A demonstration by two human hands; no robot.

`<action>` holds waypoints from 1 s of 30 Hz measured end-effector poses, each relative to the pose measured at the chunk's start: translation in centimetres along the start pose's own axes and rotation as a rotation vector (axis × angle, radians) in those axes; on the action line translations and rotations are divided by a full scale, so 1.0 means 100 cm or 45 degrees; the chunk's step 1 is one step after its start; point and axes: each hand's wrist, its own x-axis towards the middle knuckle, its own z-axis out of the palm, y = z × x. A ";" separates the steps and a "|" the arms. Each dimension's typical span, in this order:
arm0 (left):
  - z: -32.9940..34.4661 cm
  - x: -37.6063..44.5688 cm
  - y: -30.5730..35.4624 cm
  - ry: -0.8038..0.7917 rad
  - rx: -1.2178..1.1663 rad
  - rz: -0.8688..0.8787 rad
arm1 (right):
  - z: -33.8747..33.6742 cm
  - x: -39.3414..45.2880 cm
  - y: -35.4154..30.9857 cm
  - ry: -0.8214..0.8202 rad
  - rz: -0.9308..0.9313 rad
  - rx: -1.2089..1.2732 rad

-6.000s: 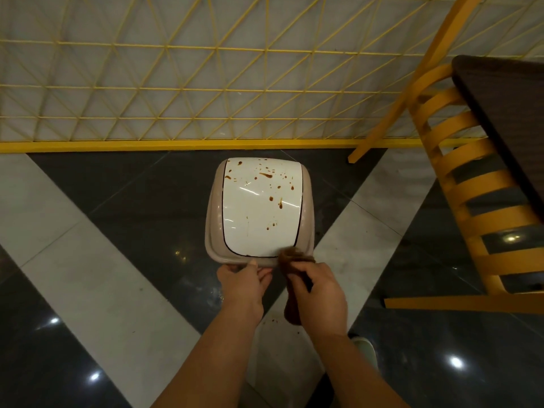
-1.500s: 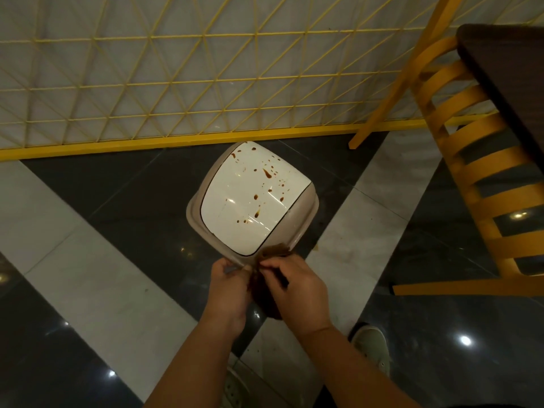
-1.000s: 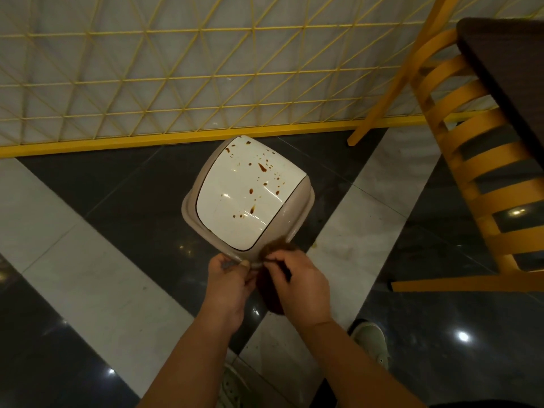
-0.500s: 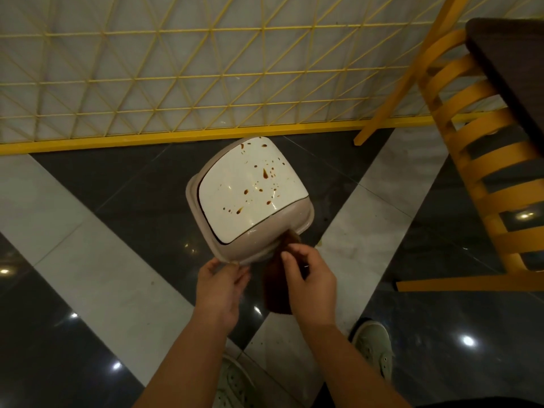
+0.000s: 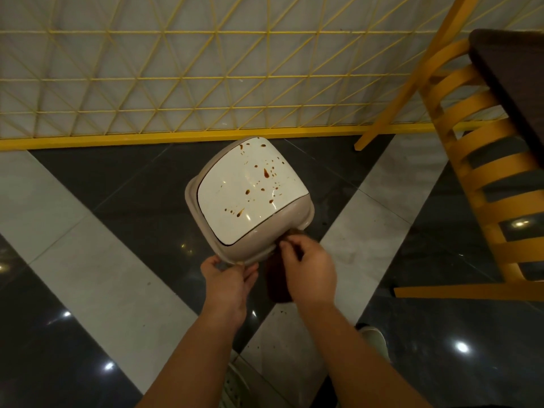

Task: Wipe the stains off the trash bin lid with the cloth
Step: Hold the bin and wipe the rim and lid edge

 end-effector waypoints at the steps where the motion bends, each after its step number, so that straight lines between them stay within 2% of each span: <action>1: 0.000 0.001 -0.002 0.002 0.016 0.013 | 0.007 -0.011 -0.002 -0.067 -0.079 -0.043; 3: -0.002 0.003 -0.004 0.016 0.064 0.033 | 0.014 -0.021 -0.005 -0.167 -0.177 -0.125; 6: -0.004 0.002 -0.001 -0.004 0.056 0.051 | 0.005 -0.008 -0.002 -0.140 -0.243 -0.205; 8: -0.004 0.002 0.001 -0.012 0.040 0.033 | -0.007 0.008 0.006 -0.076 -0.167 -0.173; 11: -0.005 0.003 0.000 -0.033 0.056 0.022 | -0.026 0.034 0.012 0.060 0.078 -0.074; 13: -0.004 0.003 -0.001 -0.031 0.052 0.030 | -0.025 0.036 0.009 0.083 0.106 -0.063; 17: -0.002 0.004 -0.002 -0.017 0.089 0.122 | 0.003 -0.003 0.001 -0.108 -0.209 -0.137; 20: -0.003 0.001 -0.001 -0.027 0.164 0.168 | 0.002 -0.006 0.004 -0.077 -0.302 -0.214; 22: -0.008 0.003 0.001 -0.048 0.199 0.133 | -0.011 0.006 0.011 -0.034 -0.178 -0.167; 26: -0.033 0.012 0.015 -0.023 0.178 0.102 | -0.042 0.033 0.027 0.058 0.317 0.086; 30: -0.053 0.017 0.020 0.094 -0.123 0.093 | -0.049 0.019 0.026 0.029 0.319 0.325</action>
